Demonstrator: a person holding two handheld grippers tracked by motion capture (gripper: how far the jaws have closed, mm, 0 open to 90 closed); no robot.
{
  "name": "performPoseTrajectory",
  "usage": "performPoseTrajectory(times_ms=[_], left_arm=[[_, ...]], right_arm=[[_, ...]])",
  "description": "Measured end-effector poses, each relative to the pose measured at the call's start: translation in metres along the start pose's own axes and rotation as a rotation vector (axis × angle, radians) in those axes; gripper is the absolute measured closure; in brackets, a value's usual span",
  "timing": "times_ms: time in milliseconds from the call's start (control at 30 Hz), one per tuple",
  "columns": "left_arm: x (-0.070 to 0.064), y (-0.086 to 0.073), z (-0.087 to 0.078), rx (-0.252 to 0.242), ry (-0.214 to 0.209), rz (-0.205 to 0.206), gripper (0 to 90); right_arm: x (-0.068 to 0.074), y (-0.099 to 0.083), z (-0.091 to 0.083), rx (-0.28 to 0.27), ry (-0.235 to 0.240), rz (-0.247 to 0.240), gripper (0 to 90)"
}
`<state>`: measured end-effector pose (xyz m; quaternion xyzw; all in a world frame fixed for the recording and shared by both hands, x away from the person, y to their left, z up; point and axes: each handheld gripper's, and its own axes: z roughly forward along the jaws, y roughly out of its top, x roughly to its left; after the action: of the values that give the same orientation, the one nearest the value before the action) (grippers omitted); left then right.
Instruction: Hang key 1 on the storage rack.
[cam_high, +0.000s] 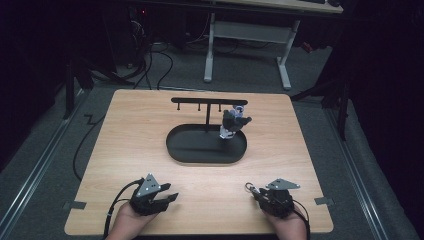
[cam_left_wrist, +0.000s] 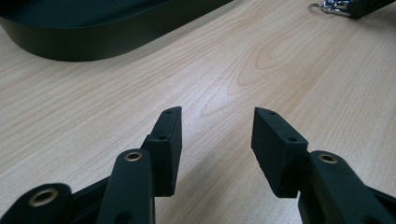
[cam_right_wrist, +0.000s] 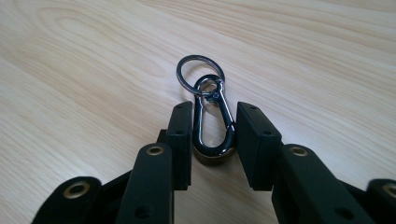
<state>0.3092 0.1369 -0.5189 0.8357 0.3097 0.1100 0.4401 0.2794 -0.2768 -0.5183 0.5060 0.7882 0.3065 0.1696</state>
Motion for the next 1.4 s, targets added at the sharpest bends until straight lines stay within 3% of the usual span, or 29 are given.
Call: performPoseTrajectory(times_ms=[133, 233, 300, 367, 467, 533, 567, 700, 767, 967, 1033, 1067, 1100, 1233, 1333, 1400], left_arm=[[0.007, -0.001, -0.009, 0.003, 0.021, 0.011, 51.7], [0.011, -0.006, -0.013, -0.005, 0.022, -0.005, 51.7], [0.014, -0.007, -0.016, -0.015, 0.018, -0.031, 51.9], [0.014, -0.006, -0.016, -0.026, 0.016, -0.030, 51.9], [0.013, -0.006, -0.015, -0.020, 0.012, -0.005, 51.3], [0.013, -0.007, -0.015, -0.015, 0.012, 0.001, 51.3], [0.013, -0.008, -0.014, -0.013, 0.010, 0.003, 51.3], [0.014, -0.007, -0.015, -0.018, 0.009, 0.001, 51.2], [0.014, -0.008, -0.015, -0.015, 0.010, 0.006, 51.1], [0.014, -0.008, -0.014, -0.010, 0.006, 0.013, 51.1], [0.014, -0.008, -0.013, -0.007, 0.004, 0.017, 51.1], [0.014, -0.008, -0.013, -0.007, 0.004, 0.017, 51.1], [0.014, -0.008, -0.013, -0.004, 0.004, 0.022, 51.1], [0.013, -0.007, -0.011, -0.002, 0.000, 0.026, 51.1], [0.012, -0.007, -0.010, 0.006, -0.006, 0.035, 51.1], [0.012, -0.007, -0.010, 0.006, -0.006, 0.039, 51.1]], right_arm=[[-0.007, -0.002, -0.003, 0.000, 0.021, 0.022, 62.4], [-0.007, -0.001, -0.006, -0.001, 0.018, 0.028, 59.7], [-0.008, 0.003, -0.013, 0.022, 0.010, 0.011, 58.8], [-0.008, 0.005, -0.015, 0.033, 0.006, 0.000, 58.5], [-0.003, 0.015, -0.017, 0.107, -0.005, -0.067, 56.6], [-0.002, 0.017, -0.018, 0.122, -0.007, -0.080, 56.3], [0.000, 0.024, -0.016, 0.164, -0.007, -0.095, 56.0], [0.000, 0.030, -0.012, 0.223, 0.000, -0.096, 55.9], [-0.001, 0.036, -0.008, 0.284, -0.001, -0.101, 55.8], [0.001, 0.048, -0.006, 0.349, -0.001, -0.122, 56.1], [0.007, 0.058, -0.003, 0.402, -0.008, -0.173, 55.6], [0.007, 0.058, -0.003, 0.402, -0.008, -0.173, 55.6], [0.012, 0.065, -0.001, 0.432, -0.014, -0.212, 55.8], [0.018, 0.076, 0.007, 0.484, -0.015, -0.248, 55.6], [0.023, 0.085, 0.020, 0.527, -0.043, -0.297, 54.1], [0.024, 0.086, 0.022, 0.532, -0.052, -0.301, 54.2]])
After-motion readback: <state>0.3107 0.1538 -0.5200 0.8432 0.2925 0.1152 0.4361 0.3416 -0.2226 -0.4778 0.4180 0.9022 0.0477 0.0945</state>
